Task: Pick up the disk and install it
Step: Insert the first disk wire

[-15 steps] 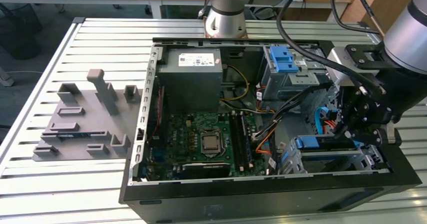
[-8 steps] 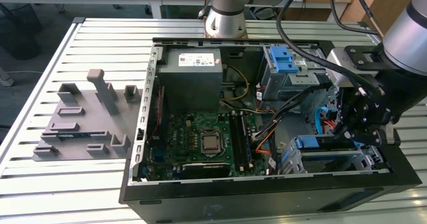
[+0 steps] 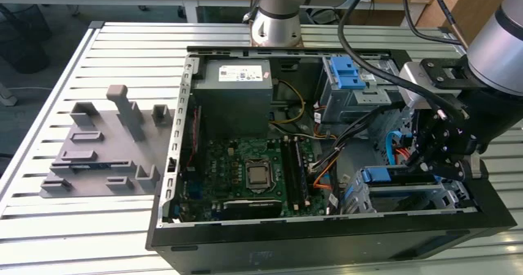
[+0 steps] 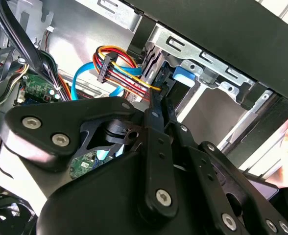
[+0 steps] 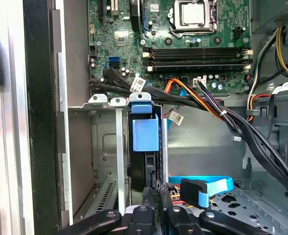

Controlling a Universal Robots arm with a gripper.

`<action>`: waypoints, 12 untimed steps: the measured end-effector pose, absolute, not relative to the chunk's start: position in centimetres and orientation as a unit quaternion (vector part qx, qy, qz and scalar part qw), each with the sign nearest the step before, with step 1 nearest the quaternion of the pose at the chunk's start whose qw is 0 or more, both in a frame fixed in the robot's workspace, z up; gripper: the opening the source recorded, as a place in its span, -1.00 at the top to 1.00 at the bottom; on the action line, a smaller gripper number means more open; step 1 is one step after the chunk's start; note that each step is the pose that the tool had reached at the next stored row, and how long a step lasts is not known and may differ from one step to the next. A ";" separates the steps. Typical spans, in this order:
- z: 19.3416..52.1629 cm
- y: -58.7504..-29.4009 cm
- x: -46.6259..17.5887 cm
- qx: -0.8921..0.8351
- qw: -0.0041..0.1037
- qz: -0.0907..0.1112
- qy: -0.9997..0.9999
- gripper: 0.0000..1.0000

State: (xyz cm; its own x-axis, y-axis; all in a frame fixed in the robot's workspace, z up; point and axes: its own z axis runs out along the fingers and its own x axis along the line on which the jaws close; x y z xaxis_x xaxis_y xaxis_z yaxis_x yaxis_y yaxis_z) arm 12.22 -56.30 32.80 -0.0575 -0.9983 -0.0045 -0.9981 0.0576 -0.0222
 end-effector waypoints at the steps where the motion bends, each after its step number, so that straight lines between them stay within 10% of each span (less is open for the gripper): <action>1: 32.8 -56.3 12.2 -0.686 0.009 -0.007 0.727 0.67; 12: 33.1 -56.3 12.2 -0.686 0.009 -0.006 0.727 0.52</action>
